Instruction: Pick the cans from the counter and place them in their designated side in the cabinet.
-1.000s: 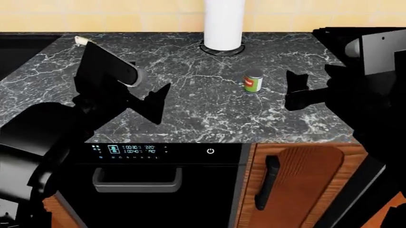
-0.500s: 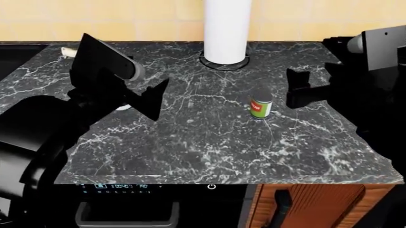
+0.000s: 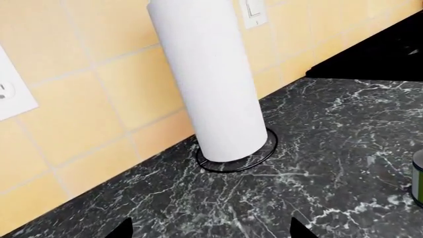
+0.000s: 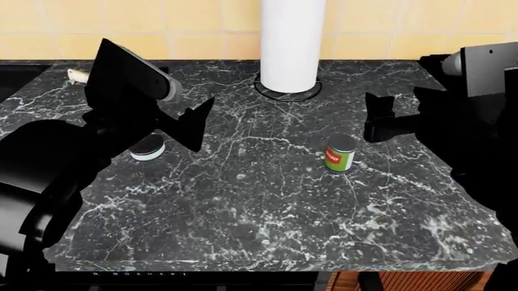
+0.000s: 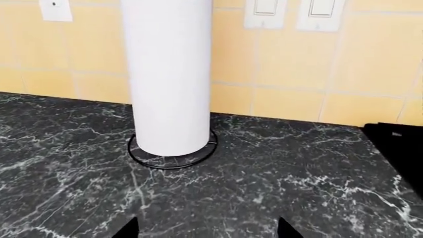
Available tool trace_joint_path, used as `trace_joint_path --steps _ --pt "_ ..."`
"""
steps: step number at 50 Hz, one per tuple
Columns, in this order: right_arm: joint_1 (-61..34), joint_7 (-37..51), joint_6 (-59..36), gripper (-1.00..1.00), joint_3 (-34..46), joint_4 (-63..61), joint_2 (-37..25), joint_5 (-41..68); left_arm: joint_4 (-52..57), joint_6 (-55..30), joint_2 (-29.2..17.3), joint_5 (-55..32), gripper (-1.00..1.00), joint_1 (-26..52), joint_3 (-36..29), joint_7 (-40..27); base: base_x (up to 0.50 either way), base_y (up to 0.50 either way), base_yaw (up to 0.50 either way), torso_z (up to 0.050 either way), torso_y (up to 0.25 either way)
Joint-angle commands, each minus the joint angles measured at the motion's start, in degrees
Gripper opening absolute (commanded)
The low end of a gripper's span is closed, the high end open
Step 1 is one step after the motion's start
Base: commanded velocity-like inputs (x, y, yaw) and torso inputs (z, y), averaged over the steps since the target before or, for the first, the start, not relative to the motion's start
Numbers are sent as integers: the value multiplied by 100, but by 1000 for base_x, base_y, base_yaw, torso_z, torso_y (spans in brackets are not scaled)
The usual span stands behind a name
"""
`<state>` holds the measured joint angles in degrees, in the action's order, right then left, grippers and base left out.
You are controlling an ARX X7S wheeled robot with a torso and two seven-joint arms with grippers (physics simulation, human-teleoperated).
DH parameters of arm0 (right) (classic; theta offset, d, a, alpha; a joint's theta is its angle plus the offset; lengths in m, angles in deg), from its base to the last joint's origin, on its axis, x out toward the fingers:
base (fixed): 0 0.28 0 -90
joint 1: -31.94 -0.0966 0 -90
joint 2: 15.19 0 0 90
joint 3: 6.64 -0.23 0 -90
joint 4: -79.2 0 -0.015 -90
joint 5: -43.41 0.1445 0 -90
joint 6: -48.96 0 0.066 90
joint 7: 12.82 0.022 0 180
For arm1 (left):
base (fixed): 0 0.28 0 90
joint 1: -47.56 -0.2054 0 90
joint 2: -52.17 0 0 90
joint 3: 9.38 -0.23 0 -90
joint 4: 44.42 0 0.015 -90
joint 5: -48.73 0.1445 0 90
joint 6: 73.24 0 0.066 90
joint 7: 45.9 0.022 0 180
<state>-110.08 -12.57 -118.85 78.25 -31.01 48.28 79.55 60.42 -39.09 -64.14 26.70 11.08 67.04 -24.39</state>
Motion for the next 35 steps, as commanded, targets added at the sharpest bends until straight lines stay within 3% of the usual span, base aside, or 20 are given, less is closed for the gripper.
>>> trace_joint_path --steps 1,7,18,35 --pt "61 218 -576 100 -245 -165 92 211 9 22 -24 -8 100 4 -11 -7 0 0 0 0 0" --pt "168 217 -1176 100 -60 -482 -171 617 -5 20 -23 -16 100 2 -6 -23 0 0 0 0 0" --pt "383 2081 -1174 100 -76 -142 -824 3247 -32 50 -43 -22 100 2 -18 -19 0 0 0 0 0" --pt "400 2204 -808 100 339 70 -938 3507 52 36 -87 -80 100 -9 12 -21 0 0 0 0 0"
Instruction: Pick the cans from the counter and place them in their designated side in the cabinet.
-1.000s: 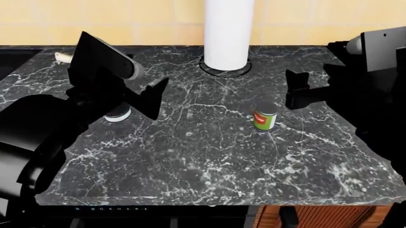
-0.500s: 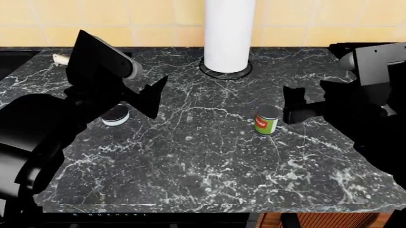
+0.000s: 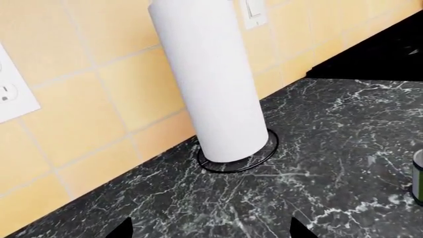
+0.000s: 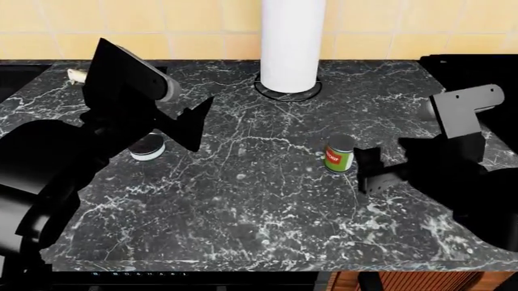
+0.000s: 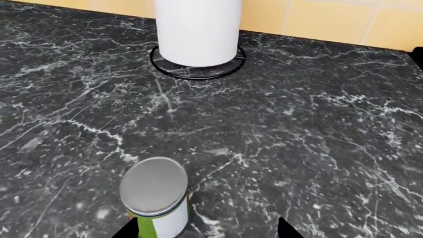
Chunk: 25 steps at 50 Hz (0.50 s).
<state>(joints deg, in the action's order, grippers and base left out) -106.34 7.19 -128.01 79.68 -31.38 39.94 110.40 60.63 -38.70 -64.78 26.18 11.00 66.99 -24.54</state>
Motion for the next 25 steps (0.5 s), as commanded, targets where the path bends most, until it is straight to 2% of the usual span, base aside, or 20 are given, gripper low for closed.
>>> trace_joint_path --steps 1,25 --pt "22 224 118 100 215 113 -106 432 36 -6 -25 -33 100 0 24 -8 0 0 0 0 0" --pt "-49 -619 1076 100 1247 592 -67 -418 28 -1 -70 -42 100 55 73 -75 0 0 0 0 0"
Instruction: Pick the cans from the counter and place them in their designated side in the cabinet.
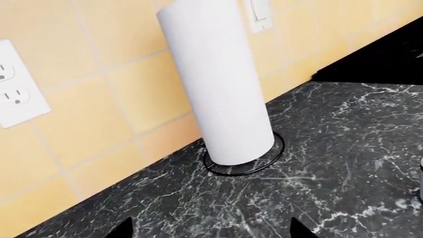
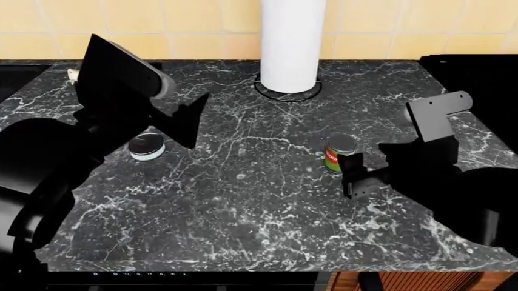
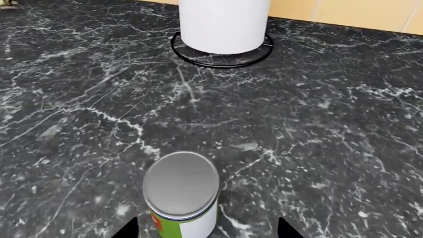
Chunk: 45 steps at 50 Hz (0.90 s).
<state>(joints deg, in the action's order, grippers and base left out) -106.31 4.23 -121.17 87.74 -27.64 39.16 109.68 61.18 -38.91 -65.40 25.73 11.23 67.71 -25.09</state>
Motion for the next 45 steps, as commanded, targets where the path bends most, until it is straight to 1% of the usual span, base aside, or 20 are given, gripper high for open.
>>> trace_joint_path --steps 1,14,33,39,45 --pt "-58 -367 431 100 498 241 20 -388 -36 29 -7 8 100 33 -5 -21 0 0 0 0 0" --pt "-140 -730 747 100 958 519 115 -702 -96 62 -14 13 100 34 -30 -31 0 0 0 0 0" --pt "82 -882 1171 100 1195 684 157 -986 -47 51 -24 -46 100 1 4 -58 0 0 0 0 0" --pt "180 -1075 1757 100 1348 844 265 -1363 -59 67 -20 -58 100 -17 -1 -58 0 0 0 0 0" --pt "245 -1347 2455 100 1513 1325 554 -1758 -68 72 -33 -65 100 -19 -5 -58 0 0 0 0 0"
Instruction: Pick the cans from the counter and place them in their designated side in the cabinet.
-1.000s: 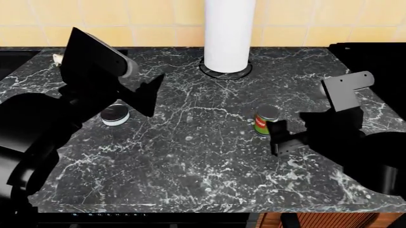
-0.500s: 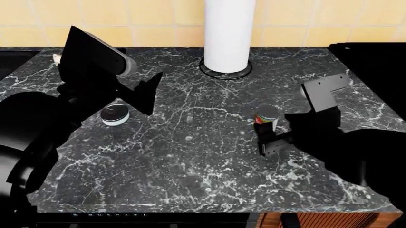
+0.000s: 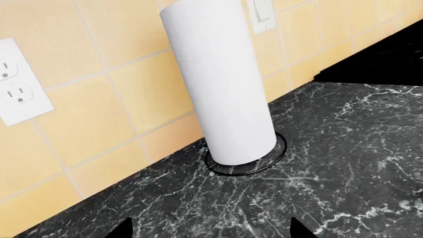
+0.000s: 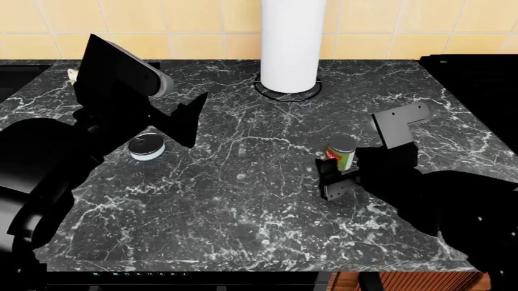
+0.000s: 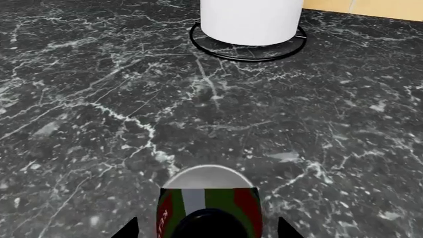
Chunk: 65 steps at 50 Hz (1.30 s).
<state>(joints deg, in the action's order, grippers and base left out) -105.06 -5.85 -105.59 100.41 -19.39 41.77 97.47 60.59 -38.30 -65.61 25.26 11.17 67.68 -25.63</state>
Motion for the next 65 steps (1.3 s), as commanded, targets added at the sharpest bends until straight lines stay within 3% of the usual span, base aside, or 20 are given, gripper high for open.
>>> trace_joint_path --steps 1,10,11,19,25,32,41,50,61,65 --pt "101 -386 1007 100 283 615 350 -612 -4 7 -16 -20 100 -17 0 -6 0 0 0 0 0" --pt "-85 -653 1548 100 522 1356 641 -1032 2 -12 -33 -43 100 -20 23 -22 0 0 0 0 0" --pt "-98 -663 1565 -100 537 1406 656 -1054 -1 -9 -33 -45 100 -21 24 -22 0 0 0 0 0" --pt "-90 -588 1472 -100 529 1353 611 -1024 -35 16 -31 -61 100 -20 38 -24 0 0 0 0 0" --pt "-343 -60 994 -100 258 556 325 -836 -82 0 -43 -64 100 32 79 -50 0 0 0 0 0" --pt "-1438 952 -265 -100 -579 -368 99 -53 -61 -19 -45 -35 100 107 190 -185 0 0 0 0 0" --pt "-3330 1796 -1788 -100 -1306 -96 102 876 206 -322 35 -17 100 160 522 -665 0 0 0 0 0" --pt "-5226 1746 -2027 -100 -822 901 210 664 522 -593 -102 -95 100 117 650 -754 0 0 0 0 0" --pt "-7601 126 -814 -100 1096 3200 756 -792 666 -816 -203 -192 100 158 844 -816 0 0 0 21 18" --pt "-8622 -885 192 -100 1918 5107 1369 -1614 674 -835 -233 -216 100 203 845 -791 0 0 0 50 38"
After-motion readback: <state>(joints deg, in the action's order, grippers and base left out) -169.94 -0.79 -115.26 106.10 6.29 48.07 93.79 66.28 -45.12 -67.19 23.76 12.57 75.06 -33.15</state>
